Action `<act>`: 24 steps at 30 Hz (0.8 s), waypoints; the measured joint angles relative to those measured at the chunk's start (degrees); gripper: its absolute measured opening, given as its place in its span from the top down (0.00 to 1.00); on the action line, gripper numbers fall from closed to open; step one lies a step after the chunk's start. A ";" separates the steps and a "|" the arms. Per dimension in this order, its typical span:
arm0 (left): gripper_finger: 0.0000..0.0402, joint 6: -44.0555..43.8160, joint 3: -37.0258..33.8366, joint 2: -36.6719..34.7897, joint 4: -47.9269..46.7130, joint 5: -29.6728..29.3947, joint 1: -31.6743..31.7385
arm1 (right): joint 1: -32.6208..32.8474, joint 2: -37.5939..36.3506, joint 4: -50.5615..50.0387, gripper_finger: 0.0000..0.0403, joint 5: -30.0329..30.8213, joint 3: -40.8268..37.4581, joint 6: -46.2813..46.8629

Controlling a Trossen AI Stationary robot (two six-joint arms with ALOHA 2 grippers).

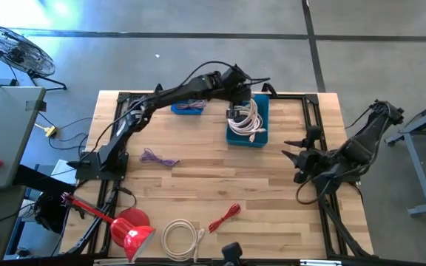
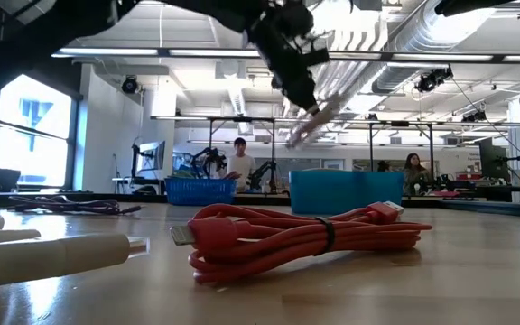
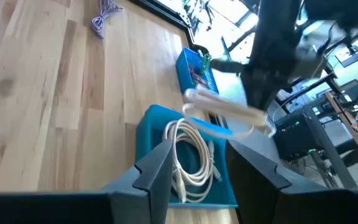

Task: Pick & Place USB Port
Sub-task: Put the white HDMI cable into the dark blue bin, then put the red charger cable into the blue bin

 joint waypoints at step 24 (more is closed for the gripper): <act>0.44 -4.58 4.86 7.14 1.25 5.21 0.24 | -0.02 0.09 -0.52 0.65 -2.36 0.00 0.61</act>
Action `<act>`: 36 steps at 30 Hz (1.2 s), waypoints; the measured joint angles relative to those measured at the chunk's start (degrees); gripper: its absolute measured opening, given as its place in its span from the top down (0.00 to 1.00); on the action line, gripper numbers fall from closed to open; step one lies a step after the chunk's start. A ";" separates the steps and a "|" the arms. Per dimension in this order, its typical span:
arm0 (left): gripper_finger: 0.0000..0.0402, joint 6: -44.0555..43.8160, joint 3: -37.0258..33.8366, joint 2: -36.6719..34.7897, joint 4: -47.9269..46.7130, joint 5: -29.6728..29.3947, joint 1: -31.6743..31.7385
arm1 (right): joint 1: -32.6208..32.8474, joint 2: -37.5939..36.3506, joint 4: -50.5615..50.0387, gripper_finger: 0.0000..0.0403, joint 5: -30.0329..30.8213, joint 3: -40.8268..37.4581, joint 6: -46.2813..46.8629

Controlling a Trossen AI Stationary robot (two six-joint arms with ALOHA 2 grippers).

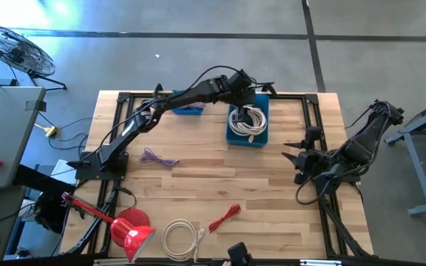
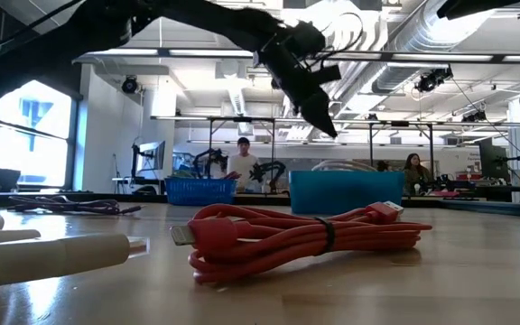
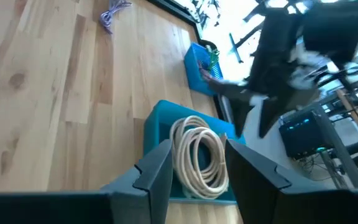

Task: Pick & Place USB Port
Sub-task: Put the red charger cable into the blue bin

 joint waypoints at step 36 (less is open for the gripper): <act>0.42 -22.36 -1.32 -23.70 -49.12 -20.06 -39.85 | -2.03 19.74 43.33 0.65 -30.37 -0.02 -33.72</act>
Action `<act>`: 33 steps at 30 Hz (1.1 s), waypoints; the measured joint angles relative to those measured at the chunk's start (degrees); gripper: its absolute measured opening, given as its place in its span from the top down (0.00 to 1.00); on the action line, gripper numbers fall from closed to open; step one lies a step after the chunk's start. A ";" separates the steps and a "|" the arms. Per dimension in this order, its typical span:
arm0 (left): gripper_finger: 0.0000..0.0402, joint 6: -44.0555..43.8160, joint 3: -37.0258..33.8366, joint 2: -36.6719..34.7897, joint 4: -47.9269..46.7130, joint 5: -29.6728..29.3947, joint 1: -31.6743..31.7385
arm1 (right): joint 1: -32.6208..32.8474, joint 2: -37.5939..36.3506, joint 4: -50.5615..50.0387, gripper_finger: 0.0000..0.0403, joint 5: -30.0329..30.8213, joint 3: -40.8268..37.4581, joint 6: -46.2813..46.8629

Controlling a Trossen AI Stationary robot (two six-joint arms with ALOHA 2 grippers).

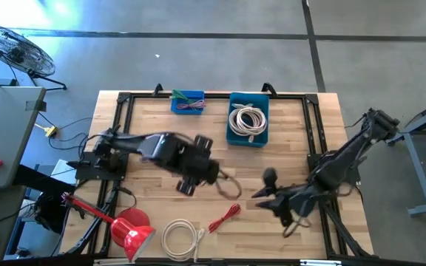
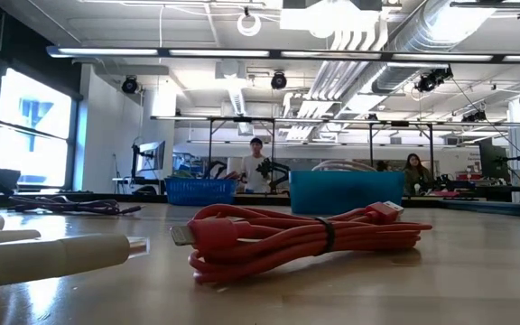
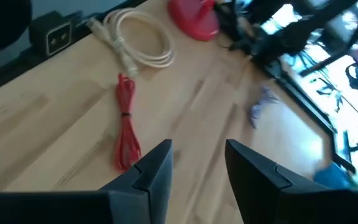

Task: Pick & Place USB Port
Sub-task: Put the red charger cable into the blue bin

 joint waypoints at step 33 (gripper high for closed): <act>0.42 -24.74 -0.87 0.73 -0.03 -17.36 -22.15 | -9.77 34.66 -1.53 0.65 -20.93 17.44 -4.49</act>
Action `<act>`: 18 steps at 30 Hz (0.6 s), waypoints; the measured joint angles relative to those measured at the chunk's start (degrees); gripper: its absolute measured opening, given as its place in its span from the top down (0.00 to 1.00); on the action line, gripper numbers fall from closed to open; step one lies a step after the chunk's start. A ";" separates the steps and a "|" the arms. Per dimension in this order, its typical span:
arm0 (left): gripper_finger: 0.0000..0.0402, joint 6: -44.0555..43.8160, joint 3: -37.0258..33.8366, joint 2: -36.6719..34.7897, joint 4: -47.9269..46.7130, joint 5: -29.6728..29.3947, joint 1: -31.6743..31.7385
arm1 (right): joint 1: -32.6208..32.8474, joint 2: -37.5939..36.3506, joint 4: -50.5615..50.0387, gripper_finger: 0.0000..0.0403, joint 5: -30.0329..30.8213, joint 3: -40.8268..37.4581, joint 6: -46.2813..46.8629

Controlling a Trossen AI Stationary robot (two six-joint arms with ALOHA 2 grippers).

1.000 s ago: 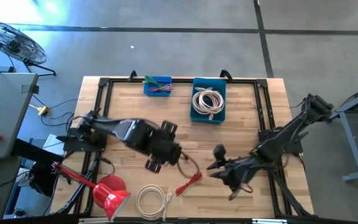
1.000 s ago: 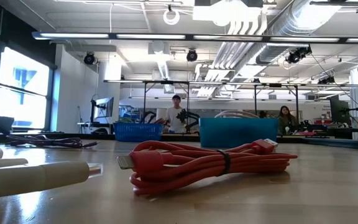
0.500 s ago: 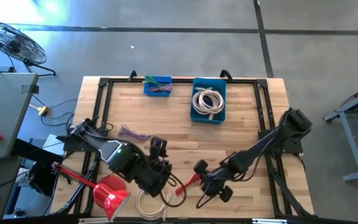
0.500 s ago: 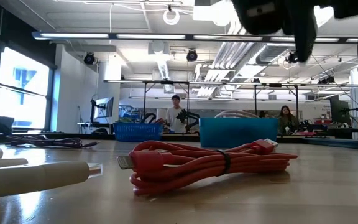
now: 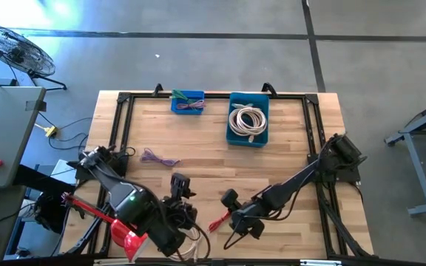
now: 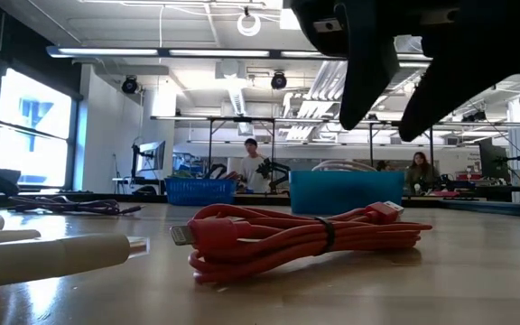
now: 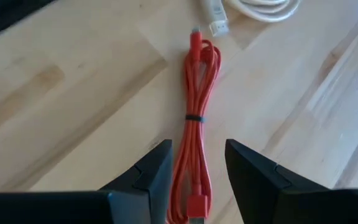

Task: Pick & Place USB Port
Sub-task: Put the red charger cable into the blue bin

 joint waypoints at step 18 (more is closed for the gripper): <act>0.42 -2.63 -8.37 0.12 0.01 -0.27 0.79 | -3.08 6.47 1.38 0.65 -0.67 -0.28 0.03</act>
